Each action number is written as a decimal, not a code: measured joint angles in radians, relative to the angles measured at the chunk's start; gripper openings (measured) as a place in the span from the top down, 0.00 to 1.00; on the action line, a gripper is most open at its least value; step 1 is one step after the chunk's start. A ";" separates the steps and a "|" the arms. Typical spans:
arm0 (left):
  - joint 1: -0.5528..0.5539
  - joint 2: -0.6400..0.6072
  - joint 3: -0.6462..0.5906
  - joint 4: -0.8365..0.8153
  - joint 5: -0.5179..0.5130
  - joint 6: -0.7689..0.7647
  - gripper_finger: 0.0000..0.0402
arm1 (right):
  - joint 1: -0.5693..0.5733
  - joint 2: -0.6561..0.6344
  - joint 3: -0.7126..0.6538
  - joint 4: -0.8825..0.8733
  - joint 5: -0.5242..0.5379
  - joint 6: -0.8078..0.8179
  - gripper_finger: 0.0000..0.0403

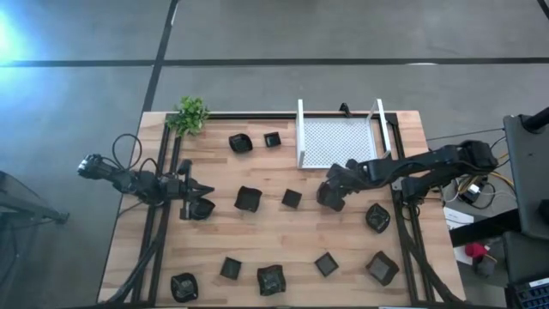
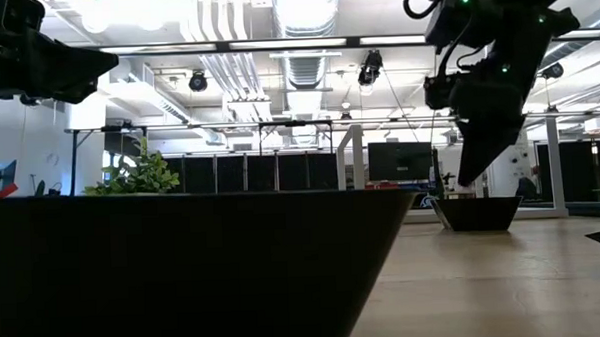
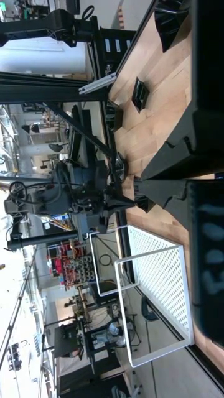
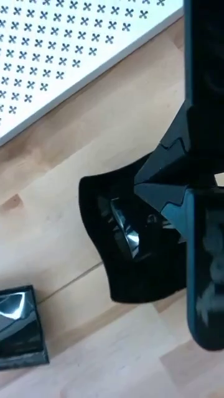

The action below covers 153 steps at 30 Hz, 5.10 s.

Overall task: Pick & Place Mini shaped plates
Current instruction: Put the distorted square plate on the shelf

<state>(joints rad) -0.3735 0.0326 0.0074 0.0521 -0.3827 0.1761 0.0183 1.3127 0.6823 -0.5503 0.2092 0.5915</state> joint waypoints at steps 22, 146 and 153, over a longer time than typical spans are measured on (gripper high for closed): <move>0.000 0.000 0.000 0.000 0.000 0.000 1.00 | -0.052 0.031 -0.016 -0.005 -0.001 -0.018 0.68; 0.000 0.000 0.000 0.000 0.000 0.000 1.00 | -0.903 0.462 0.622 -0.532 0.177 -0.905 0.98; 0.000 0.000 0.000 0.000 0.000 0.000 1.00 | -0.903 0.462 0.622 -0.507 0.177 -0.922 0.98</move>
<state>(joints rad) -0.3733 0.0326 0.0071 0.0525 -0.3828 0.1757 -0.8845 1.7752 1.3041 -1.0568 0.3859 -0.3308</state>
